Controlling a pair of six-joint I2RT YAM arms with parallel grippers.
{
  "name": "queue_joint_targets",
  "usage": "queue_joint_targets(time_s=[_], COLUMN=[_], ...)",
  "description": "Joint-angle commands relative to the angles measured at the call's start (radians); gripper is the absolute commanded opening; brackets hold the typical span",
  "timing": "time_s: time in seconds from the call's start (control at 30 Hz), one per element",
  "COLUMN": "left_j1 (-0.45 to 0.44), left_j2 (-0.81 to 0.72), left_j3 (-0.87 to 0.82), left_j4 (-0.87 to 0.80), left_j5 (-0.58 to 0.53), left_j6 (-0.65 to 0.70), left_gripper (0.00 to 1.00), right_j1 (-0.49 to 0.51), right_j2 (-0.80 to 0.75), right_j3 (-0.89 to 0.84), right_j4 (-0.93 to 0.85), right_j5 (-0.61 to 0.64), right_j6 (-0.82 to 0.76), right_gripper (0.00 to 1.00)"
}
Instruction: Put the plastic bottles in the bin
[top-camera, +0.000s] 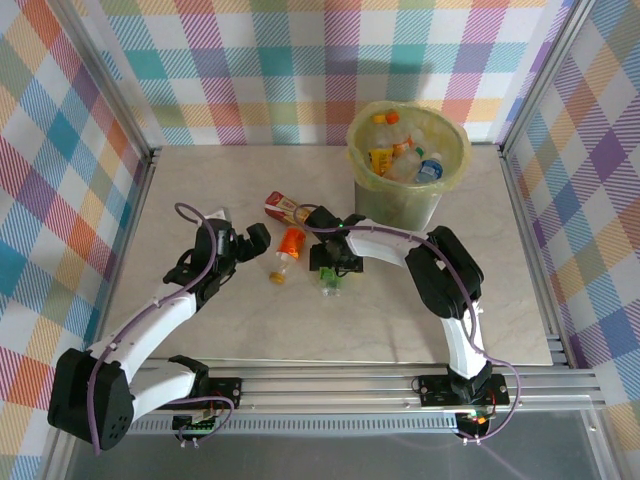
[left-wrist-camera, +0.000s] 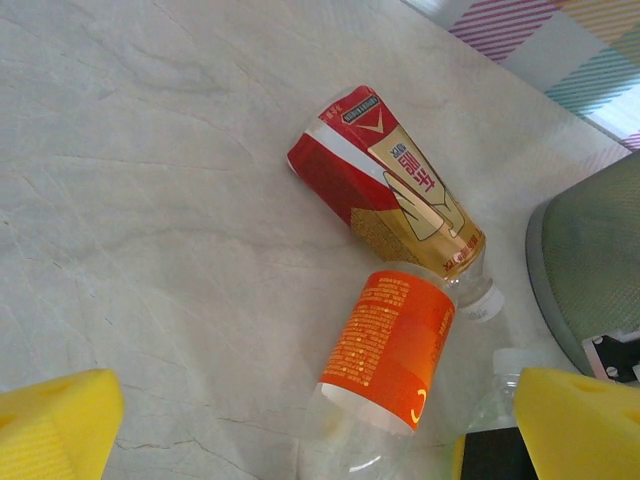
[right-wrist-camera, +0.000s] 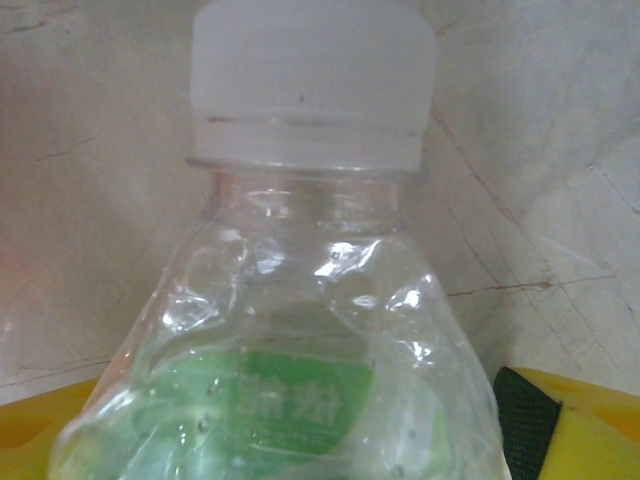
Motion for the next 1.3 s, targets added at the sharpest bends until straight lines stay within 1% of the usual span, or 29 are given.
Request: queue_joint_targets(time_s=[0.0,0.13,0.23,0.43,0.7,0.9,0.93,1.1,1.27], left_j1=[0.013,0.013,0.013,0.013,0.013,0.013,0.013,0.013,0.013], left_j2=[-0.017,-0.012,-0.013,-0.025,-0.016,-0.019,-0.020,-0.019,-0.026], left_j3=[-0.009,-0.014,-0.014,-0.018,-0.020,-0.021,-0.023,-0.020,-0.020], left_j4=[-0.021,-0.014,-0.016,-0.022,-0.017,-0.009,-0.007,-0.008,-0.005], left_j5=[-0.024,-0.024,-0.024,-0.033,-0.025,-0.015,-0.013,-0.021,-0.020], left_j6=[0.002,-0.002,-0.003,-0.004,-0.004,-0.002,-0.002,0.000,-0.005], left_gripper=[1.00,1.00,1.00,1.00,1.00,1.00,1.00,1.00,1.00], right_j1=[-0.006,-0.007,-0.008,-0.006,-0.001,0.015,0.019,0.056,0.084], right_j2=[0.046,0.062,0.069,0.050,-0.072,-0.192,-0.218,-0.326,-0.412], right_j3=[0.024,0.024,0.024,0.006,-0.038,-0.023,-0.018,0.021,0.093], right_j4=[-0.006,-0.003,-0.004,-0.007,-0.057,-0.154,-0.167,-0.206,-0.223], right_j5=[0.006,-0.006,-0.025,-0.053,-0.023,0.036,0.035,-0.015,-0.122], right_j6=[-0.035,-0.057,-0.069,-0.094,-0.114,-0.172,-0.188,-0.271,-0.340], right_gripper=[0.87,0.82,0.76,0.59,0.33,0.18,0.16,0.15,0.10])
